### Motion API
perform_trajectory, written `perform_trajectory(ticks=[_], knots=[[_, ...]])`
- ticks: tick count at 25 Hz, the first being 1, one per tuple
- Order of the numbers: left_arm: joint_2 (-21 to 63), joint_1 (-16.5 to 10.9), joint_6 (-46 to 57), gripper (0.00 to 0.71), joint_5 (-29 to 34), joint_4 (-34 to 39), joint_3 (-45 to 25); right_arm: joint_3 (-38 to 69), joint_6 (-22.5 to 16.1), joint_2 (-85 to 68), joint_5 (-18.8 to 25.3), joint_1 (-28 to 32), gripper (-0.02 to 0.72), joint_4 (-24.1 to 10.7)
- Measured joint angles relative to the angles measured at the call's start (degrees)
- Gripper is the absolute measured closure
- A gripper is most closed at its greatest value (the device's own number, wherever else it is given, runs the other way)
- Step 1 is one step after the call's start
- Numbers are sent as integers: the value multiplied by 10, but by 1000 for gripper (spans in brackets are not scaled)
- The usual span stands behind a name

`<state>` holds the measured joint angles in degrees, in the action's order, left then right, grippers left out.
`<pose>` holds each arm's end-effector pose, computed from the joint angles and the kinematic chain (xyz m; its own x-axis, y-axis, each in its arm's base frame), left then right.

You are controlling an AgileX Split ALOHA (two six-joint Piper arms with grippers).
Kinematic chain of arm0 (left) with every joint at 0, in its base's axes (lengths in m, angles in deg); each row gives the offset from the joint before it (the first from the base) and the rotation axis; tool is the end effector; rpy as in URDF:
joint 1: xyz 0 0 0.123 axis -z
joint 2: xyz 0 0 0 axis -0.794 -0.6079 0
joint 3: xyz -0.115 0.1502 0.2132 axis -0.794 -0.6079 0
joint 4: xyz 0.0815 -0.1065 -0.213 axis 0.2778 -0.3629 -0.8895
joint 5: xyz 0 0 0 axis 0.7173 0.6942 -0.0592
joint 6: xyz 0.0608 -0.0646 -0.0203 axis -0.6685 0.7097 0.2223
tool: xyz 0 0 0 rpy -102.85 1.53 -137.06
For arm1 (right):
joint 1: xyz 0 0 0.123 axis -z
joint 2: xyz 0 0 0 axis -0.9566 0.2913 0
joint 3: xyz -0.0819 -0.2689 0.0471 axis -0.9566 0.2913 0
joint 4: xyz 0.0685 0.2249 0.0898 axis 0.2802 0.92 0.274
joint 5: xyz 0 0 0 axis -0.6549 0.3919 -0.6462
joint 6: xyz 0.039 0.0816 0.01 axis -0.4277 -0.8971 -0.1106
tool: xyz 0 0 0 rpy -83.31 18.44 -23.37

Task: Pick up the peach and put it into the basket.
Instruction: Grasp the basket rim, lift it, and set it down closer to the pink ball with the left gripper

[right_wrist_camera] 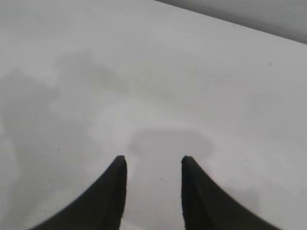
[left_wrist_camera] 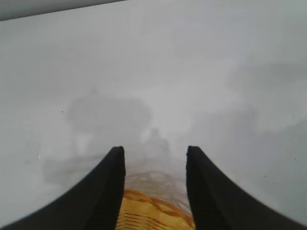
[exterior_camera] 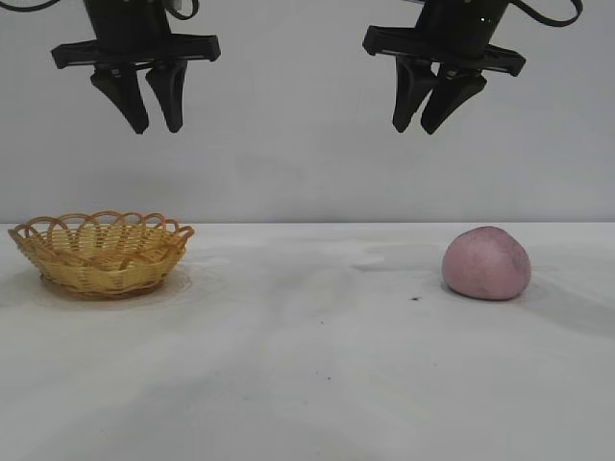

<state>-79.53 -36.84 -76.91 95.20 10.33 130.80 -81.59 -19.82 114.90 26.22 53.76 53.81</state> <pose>0.4585 -0.1257 0.2432 -0.8252 0.1238 -0.5511 0.1666 0.9856 -0.0279 0.4280 0.1621 0.2294 -0.7660 -0.3050 -0.5659 -0.4220 0.9026 0.0848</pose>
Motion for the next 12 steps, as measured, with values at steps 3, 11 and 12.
perform_trajectory(ticks=[3, 11, 12], knots=[[1, 0, 0, 430, 25, 24, 0, 0, -1, 0, 16, 0, 435, -9], [1, -41, -89, 430, 103, 20, -21, 0, -14, 0, 62, 0, 435, -37], [1, -50, -100, 430, 113, 19, -26, 0, -14, 0, 63, 0, 435, -38]])
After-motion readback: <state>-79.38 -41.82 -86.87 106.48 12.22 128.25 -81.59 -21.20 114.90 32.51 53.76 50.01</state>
